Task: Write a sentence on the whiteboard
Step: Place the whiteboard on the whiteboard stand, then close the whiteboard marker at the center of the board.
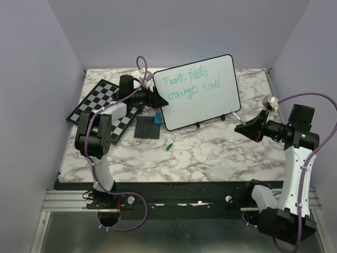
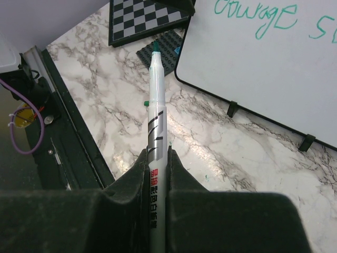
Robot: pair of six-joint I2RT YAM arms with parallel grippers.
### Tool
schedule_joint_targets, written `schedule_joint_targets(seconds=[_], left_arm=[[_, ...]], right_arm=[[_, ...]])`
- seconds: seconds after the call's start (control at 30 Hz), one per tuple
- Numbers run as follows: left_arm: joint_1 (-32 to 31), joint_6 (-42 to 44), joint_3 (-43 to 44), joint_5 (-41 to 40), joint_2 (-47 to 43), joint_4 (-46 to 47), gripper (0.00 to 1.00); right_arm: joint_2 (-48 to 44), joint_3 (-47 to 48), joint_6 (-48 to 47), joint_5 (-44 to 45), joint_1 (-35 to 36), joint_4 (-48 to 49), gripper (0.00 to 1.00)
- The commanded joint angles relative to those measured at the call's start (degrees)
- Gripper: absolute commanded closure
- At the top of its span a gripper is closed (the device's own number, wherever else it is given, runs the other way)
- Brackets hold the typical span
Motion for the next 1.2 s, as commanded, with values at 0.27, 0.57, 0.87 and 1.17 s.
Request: schedule_joint_targets(seconds=[0.27, 0.57, 0.87, 1.17], left_arm=[[2.6, 5.1, -7.7, -8.4, -13.3, -4.2, 0.01], [3.9, 7.8, -15.8, -27.5, -33.4, -14.6, 0.01], [6.2, -4.1, -24.5, -35.6, -55.6, -20.4, 0.01], [6.1, -9.6, -28.7, -28.5, -62.2, -33.0, 0.01]], right_arm=[[0.0, -1.6, -2.0, -0.5, -0.4, 0.8, 1.00], [0.2, -4.1, -3.3, -0.2, -0.4, 3.0, 0.99], [0.1, -6.4, -3.7, -0.1, -0.4, 5.2, 1.00], [-0.4, -8.2, -2.8, 0.5, -0.4, 6.8, 0.99]])
